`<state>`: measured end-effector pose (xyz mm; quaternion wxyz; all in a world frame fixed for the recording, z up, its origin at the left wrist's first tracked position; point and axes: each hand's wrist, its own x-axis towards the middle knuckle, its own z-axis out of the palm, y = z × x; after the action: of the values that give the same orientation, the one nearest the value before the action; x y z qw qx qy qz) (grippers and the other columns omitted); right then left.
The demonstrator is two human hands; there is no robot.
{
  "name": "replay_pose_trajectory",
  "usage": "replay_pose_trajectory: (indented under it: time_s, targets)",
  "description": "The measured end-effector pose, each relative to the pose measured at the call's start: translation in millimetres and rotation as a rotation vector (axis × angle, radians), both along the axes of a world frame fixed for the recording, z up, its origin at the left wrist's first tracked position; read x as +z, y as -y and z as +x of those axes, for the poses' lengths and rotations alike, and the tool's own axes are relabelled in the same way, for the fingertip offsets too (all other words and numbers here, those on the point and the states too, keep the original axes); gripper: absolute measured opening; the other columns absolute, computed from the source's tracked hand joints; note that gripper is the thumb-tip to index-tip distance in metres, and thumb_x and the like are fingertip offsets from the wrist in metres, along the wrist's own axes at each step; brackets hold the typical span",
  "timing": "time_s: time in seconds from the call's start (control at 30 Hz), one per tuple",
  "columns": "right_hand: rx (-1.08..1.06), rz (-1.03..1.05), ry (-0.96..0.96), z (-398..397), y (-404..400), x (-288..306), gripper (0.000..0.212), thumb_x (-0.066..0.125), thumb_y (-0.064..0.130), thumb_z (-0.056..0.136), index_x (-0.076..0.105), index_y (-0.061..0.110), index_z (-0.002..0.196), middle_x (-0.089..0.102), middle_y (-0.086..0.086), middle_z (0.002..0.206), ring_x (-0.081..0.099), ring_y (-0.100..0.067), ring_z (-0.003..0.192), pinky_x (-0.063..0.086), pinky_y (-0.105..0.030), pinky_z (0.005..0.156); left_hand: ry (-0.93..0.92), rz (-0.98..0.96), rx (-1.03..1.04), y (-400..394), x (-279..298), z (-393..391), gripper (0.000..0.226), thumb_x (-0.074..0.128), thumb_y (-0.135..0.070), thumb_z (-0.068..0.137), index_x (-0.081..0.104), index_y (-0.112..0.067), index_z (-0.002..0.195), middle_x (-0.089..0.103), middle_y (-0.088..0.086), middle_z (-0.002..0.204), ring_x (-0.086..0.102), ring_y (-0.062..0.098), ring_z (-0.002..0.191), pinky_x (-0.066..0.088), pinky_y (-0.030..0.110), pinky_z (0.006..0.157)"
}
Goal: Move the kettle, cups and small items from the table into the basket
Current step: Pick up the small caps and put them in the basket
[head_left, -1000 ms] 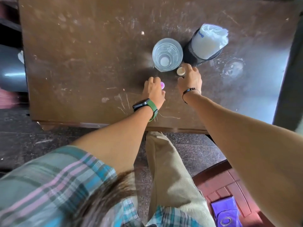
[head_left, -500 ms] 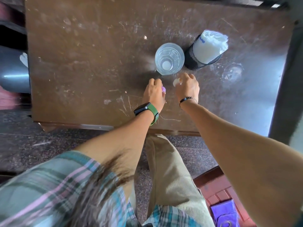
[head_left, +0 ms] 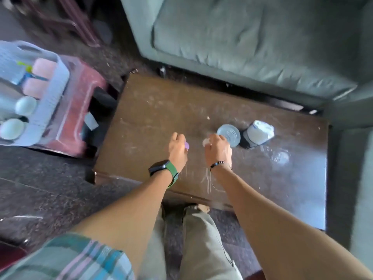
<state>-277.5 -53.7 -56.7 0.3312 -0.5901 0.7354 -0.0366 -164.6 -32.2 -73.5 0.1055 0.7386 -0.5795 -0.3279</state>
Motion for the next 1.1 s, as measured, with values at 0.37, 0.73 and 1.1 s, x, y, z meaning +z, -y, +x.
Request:
replay_pose_trajectory:
  time_s: [0.37, 0.73, 1.1]
  targets:
    - [0.150, -0.113, 0.014, 157.3, -9.7, 61.0, 0.034, 0.046, 0.002, 0.088, 0.057, 0.009, 0.120, 0.053, -0.013, 0.124, 0.056, -0.035, 0.108, 0.044, -0.033, 0.086, 0.176, -0.087, -0.053, -13.8, 77.1, 178.5, 0.013, 0.045, 0.003, 0.089, 0.053, -0.002, 0.099, 0.045, 0.015, 0.107, 0.048, 0.029, 0.095, 0.020, 0.020, 0.067]
    - [0.373, -0.199, 0.050, 308.3, 5.0, 86.3, 0.030, 0.044, 0.003, 0.089, 0.058, 0.004, 0.115, 0.056, -0.015, 0.122, 0.056, -0.036, 0.108, 0.044, -0.033, 0.086, 0.312, -0.110, 0.092, -18.0, 109.6, 322.5, 0.022, 0.049, 0.003, 0.085, 0.056, 0.002, 0.106, 0.052, 0.019, 0.119, 0.053, 0.033, 0.110, 0.036, 0.036, 0.086]
    - [0.624, -0.252, 0.076, 413.3, 60.9, 98.1, 0.026, 0.043, 0.009, 0.092, 0.057, -0.001, 0.112, 0.057, -0.019, 0.119, 0.057, -0.038, 0.107, 0.046, -0.038, 0.085, 0.415, -0.104, 0.239, 6.4, 130.0, 419.0, 0.024, 0.046, 0.000, 0.090, 0.057, -0.001, 0.111, 0.055, 0.016, 0.119, 0.056, 0.031, 0.107, 0.048, 0.037, 0.089]
